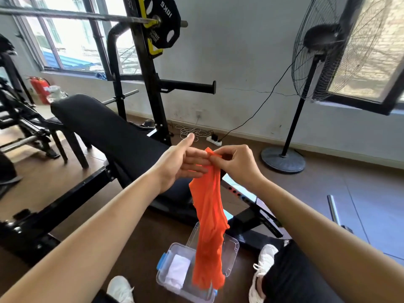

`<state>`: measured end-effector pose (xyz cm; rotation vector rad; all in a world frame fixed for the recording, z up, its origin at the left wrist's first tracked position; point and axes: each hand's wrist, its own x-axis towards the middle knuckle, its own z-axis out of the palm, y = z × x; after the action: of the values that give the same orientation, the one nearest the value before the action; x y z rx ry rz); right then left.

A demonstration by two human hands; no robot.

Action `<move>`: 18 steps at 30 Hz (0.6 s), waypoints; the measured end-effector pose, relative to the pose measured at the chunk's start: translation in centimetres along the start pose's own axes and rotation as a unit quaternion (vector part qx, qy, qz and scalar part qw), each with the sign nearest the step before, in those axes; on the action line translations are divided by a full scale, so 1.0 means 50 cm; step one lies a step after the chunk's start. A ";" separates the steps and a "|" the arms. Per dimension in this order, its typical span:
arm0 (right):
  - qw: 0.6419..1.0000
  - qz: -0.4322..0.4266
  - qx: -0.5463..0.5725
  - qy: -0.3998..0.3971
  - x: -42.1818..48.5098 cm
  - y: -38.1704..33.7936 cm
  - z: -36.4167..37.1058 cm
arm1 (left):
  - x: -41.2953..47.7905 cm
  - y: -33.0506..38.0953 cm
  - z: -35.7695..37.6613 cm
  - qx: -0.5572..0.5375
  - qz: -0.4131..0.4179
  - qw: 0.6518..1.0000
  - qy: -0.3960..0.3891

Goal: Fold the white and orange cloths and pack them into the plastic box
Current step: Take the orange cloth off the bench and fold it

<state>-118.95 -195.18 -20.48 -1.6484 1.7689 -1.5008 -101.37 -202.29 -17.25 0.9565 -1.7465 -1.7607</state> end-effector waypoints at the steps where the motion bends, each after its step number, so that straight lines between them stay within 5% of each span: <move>1: 1.000 0.011 0.003 -0.004 0.002 0.002 -0.004 | -0.001 -0.013 -0.011 -0.002 0.013 1.000 0.017; 5: 0.995 0.058 0.076 -0.022 0.002 0.007 -0.021 | 0.000 -0.096 -0.050 0.034 0.071 0.987 0.138; 12: 0.985 0.073 0.152 -0.045 0.002 0.005 -0.042 | 0.022 -0.211 -0.031 0.090 0.077 0.993 -0.023; 18: 0.989 0.079 0.125 -0.029 -0.003 0.013 -0.072 | 0.040 -0.182 0.002 0.017 0.151 0.985 0.084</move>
<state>-122.05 -193.50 -19.59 -1.3818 1.5682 -1.5147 -101.47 -203.08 -26.52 0.7813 -1.7144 -1.4224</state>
